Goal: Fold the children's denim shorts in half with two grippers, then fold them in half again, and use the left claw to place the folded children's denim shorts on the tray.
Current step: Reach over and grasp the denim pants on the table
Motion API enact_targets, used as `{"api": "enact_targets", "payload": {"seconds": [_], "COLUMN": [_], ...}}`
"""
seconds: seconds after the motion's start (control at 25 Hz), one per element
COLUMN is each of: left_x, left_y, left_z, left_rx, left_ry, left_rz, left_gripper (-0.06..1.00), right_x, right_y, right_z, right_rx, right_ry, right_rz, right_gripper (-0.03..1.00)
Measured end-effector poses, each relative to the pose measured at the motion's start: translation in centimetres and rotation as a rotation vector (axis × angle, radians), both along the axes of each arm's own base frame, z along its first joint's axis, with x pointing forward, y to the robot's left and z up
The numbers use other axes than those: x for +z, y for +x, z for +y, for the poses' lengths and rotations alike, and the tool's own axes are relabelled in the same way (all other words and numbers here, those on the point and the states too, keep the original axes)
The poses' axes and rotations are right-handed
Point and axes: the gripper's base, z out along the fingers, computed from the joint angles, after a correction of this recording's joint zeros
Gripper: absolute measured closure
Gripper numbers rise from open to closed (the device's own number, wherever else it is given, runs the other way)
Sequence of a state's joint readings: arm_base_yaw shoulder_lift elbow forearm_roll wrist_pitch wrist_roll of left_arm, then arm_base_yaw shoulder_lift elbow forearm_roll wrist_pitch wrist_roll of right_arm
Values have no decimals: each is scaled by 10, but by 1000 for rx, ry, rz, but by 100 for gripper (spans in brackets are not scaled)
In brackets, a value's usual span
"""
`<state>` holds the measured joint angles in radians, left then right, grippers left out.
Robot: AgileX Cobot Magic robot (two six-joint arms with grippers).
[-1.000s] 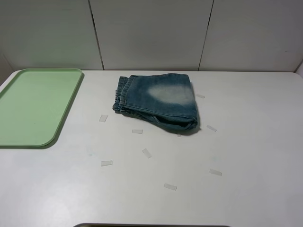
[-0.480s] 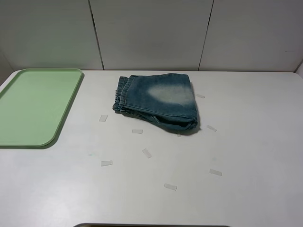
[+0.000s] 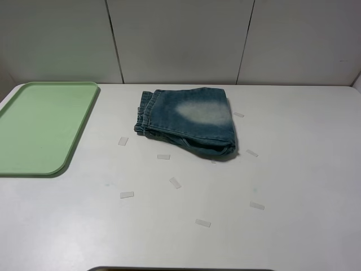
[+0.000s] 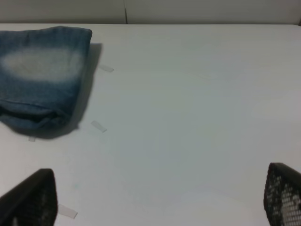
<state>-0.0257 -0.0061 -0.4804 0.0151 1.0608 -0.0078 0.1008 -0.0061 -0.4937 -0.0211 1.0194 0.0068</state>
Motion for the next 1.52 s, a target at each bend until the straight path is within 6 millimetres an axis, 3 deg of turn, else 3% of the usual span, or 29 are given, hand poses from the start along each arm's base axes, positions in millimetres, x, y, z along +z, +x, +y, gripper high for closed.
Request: {"api": "enact_targets", "payload": {"seconds": [1.52], "left_x": [0], "left_y": [0], "left_z": [-1], "left_rx": [-40], "left_ry": [-13], "left_rz": [2], "left_gripper": [18], "right_x": [0], "right_y": [0], "right_z": [0], "right_rx": [1], "right_ry": [1], "right_rz": [-1], "right_gripper": [30]}}
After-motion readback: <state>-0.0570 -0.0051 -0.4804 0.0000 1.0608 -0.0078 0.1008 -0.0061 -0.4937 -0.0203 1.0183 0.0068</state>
